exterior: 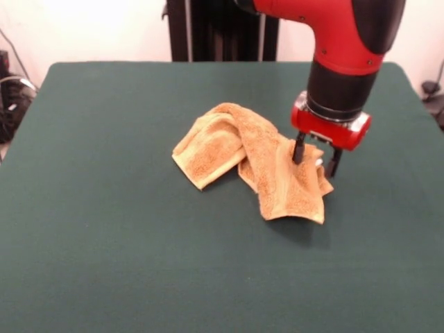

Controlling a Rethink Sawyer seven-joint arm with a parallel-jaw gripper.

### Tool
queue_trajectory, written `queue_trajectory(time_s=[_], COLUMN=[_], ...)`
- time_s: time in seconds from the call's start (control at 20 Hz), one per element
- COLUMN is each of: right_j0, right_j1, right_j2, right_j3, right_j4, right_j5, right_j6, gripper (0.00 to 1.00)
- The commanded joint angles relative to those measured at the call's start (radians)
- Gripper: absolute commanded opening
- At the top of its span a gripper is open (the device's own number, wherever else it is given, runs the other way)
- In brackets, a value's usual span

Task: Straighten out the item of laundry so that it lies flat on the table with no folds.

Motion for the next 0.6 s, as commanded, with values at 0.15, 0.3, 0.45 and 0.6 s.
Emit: queue_trajectory(time_s=[0.15, 0.3, 0.45, 0.6], right_j0=[-0.059, -0.062, -0.072, -0.087], right_j1=[-0.076, -0.091, -0.09, -0.076], right_j2=[-0.057, -0.068, -0.071, -0.077], right_j3=[-0.176, -0.205, -0.255, -0.325], right_j4=[-0.073, -0.079, -0.092, -0.117], right_j5=[0.467, 0.505, 0.529, 0.542], right_j6=[0.201, 0.234, 0.231, 0.196], gripper=[1.0, 1.0, 1.0, 1.0])
